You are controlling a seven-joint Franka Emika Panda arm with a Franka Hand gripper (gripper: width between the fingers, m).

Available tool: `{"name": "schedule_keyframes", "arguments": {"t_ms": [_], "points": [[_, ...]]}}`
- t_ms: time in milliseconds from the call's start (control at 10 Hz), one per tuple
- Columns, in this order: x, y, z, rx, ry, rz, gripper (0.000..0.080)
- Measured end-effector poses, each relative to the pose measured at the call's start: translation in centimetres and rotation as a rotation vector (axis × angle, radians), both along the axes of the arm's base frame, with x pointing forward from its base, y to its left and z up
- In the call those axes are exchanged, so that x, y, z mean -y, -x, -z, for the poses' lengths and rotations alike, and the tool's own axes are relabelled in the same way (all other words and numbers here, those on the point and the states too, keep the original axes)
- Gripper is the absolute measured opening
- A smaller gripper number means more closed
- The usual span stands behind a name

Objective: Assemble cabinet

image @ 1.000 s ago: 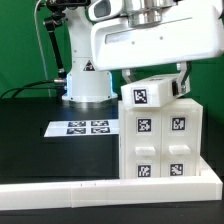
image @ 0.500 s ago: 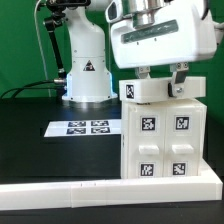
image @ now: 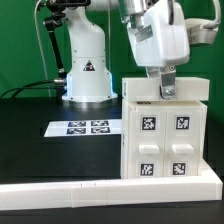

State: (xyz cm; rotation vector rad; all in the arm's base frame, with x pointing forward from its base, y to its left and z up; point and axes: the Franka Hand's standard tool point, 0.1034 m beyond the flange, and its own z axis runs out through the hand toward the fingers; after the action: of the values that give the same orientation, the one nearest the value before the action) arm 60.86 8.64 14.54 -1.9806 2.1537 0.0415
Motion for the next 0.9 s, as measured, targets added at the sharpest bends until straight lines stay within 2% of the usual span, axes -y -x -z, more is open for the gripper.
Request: {"name": "schedule_keyframes", "arguments": {"t_ms": [300,700,800,900], "points": [[-0.14,-0.02,-0.02,-0.041,-0.078,0.249,0.0546],[-0.16,-0.10,-0.04,-0.075,-0.140,0.443,0.0546],[-0.40,-0.08,-0.03,-0.073,-0.147,0.432,0.0618],[-0.48,-0.02,-0.09,-0.067,-0.141,0.384,0.0760]]}}
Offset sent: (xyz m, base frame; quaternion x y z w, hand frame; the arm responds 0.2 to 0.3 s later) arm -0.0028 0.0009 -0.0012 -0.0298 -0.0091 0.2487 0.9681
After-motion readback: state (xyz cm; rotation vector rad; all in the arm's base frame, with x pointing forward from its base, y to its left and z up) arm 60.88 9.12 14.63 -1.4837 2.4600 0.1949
